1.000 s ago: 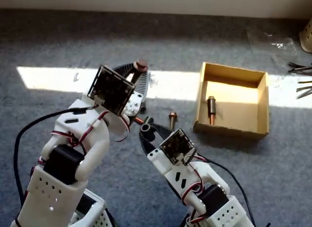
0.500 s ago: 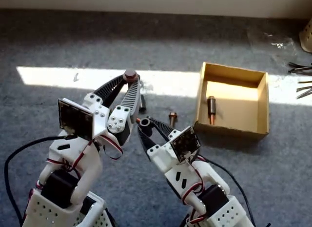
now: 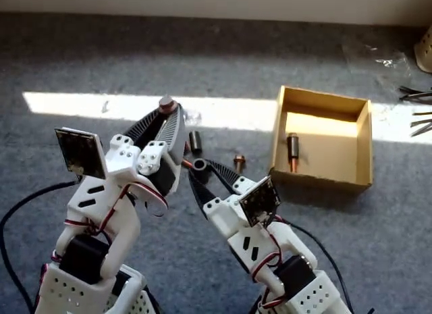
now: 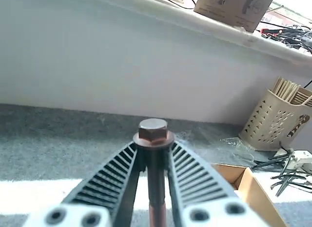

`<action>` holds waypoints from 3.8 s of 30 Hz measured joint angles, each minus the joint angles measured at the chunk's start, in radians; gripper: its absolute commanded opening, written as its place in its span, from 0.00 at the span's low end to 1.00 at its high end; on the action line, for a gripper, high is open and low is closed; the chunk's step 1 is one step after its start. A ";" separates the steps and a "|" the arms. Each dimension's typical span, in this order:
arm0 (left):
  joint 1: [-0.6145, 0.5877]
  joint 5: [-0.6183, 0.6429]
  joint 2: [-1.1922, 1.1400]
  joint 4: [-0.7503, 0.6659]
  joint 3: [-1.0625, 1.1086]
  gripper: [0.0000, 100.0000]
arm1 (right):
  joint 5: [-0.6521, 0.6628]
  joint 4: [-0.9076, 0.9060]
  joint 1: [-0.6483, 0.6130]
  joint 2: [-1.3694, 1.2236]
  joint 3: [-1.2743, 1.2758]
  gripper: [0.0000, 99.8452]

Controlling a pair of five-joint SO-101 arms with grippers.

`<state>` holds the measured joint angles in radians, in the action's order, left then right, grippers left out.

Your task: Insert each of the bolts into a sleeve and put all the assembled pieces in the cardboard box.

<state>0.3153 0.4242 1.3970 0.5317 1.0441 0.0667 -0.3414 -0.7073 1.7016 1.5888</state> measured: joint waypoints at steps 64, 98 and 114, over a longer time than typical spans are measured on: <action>0.132 -0.137 -0.002 0.038 0.132 0.01 | 0.072 -0.017 -0.005 -0.002 0.049 0.00; 0.133 -0.137 -0.002 0.038 0.187 0.01 | -0.115 -0.018 0.037 -0.002 0.049 0.00; 0.135 -0.137 0.000 0.038 0.249 0.01 | -0.117 -0.018 0.043 -0.002 0.049 0.00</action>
<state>0.4503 0.2877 1.3970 0.5700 1.2927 -0.0499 -0.3598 -0.6644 1.7001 1.6379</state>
